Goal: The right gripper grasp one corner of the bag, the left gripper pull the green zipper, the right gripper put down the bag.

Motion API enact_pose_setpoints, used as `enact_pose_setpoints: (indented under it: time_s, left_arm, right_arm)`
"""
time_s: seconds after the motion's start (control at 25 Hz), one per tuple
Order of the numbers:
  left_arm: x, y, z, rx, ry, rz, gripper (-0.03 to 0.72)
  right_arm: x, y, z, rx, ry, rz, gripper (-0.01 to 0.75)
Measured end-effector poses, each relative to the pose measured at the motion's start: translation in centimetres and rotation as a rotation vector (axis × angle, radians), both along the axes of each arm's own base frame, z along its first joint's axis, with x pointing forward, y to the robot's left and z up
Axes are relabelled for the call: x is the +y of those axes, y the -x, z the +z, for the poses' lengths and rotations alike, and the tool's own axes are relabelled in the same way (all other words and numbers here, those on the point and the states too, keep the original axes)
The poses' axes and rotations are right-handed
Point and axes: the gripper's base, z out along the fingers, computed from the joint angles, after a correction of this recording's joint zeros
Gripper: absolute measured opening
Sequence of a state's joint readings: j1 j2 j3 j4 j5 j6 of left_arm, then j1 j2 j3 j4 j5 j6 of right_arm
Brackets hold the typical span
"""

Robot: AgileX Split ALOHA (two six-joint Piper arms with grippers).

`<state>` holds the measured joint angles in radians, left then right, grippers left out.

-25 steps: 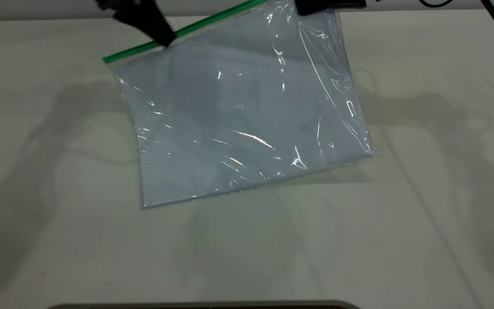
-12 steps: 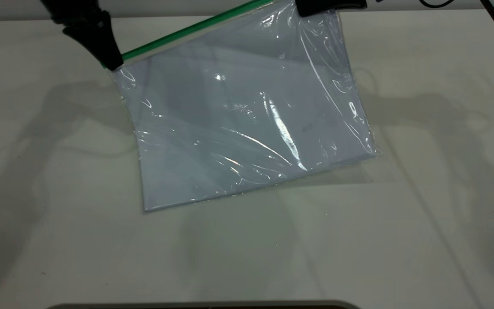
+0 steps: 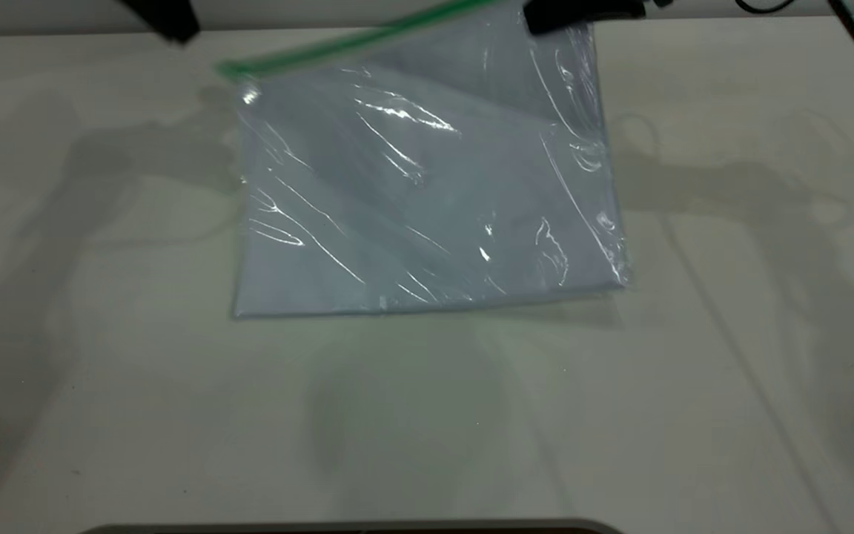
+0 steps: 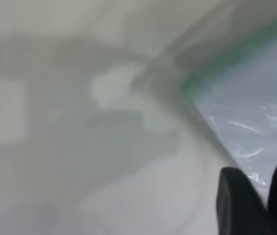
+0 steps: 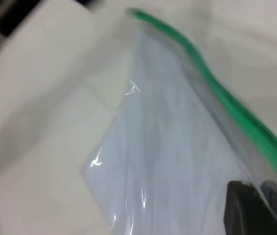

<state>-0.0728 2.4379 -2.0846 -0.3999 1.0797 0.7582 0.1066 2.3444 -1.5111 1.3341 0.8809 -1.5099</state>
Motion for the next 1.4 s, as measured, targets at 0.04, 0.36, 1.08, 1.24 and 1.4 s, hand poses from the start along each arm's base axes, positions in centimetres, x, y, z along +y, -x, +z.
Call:
enact_pose_setpoints:
  time_s: [0.04,0.36,1.08,1.24,1.4]
  left_arm:
    - [-0.2,-0.1,0.9,0.003,0.035,-0.001,0.278]
    - [-1.7,-1.2,8.5,-0.139,0.232,0.048,0.488]
    - [-0.1,13.3,34.9,-0.597,0.328,0.247,0.496]
    - [0.7,17.5,37.5,-0.646,0.306,0.306,0.496]
    - [1.7,22.2,37.3,-0.627,0.233,0.338,0.496]
  right_arm:
    - [0.0,-0.1,-0.7,0.007,0.022,-0.019,0.067]
    - [0.4,-0.3,-4.1,0.004,0.205,-0.072,0.391]
    - [-3.6,7.2,16.3,0.334,0.322,-0.098,0.398]
    - [-3.9,11.6,22.5,0.222,0.334,-0.163,0.379]
    - [-5.0,18.4,27.8,0.079,0.376,-0.228,0.375]
